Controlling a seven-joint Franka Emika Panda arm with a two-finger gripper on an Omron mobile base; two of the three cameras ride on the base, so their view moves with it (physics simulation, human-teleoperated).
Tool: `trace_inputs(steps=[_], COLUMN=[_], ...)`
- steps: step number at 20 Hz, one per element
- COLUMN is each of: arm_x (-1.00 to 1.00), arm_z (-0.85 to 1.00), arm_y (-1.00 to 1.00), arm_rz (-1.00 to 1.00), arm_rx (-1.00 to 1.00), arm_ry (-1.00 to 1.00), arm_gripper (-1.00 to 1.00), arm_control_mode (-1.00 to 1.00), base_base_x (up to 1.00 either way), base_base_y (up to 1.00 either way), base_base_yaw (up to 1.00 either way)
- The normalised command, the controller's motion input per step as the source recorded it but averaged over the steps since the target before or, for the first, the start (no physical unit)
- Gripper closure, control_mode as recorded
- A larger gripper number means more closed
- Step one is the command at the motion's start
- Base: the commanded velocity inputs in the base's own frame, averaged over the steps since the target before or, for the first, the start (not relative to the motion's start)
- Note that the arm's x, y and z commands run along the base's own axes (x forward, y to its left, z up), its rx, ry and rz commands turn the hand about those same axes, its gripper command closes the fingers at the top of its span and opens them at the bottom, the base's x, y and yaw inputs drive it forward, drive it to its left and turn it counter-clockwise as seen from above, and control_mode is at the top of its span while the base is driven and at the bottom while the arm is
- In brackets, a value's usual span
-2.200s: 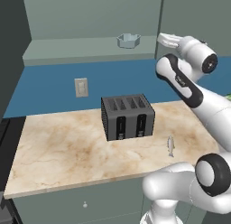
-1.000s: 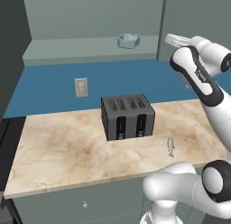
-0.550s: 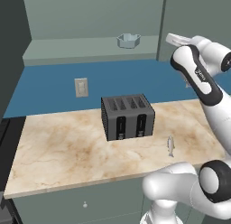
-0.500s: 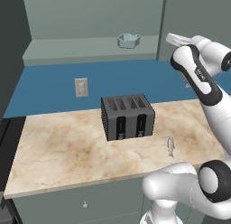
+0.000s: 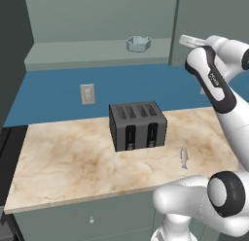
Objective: Retrieve the tupperware from the cabinet, then place the raw meat into the tupperware to avoid contamination.
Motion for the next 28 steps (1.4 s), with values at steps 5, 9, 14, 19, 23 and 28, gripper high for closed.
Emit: trace_inputs(steps=[5,9,14,19,23,28], arm_x=[-0.37,-0.50,-0.56,-0.59,-0.56,-0.57], arm_z=[0.36,0.32,0.28,0.30,0.38,0.44], arm_y=[-0.52,-0.61,-0.68,-0.72,-0.73,-0.71], arm_rz=[0.00,0.00,0.00,0.00,0.00,0.00], arm_rx=[0.00,0.02,0.03,0.04,0.05,0.04], arm_ry=[0.06,0.01,0.00,0.00,0.00,0.00], arm_gripper=[1.00,1.00,1.00,1.00,1.00,1.00], arm_control_mode=[-1.00,-1.00,-1.00,-1.00,-1.00,-1.00], base_base_x=[0.00,0.00,0.00,0.00,0.00,0.00], base_base_y=[0.00,0.00,0.00,0.00,0.00,0.00], base_base_yaw=[0.00,0.00,0.00,0.00,0.00,0.00])
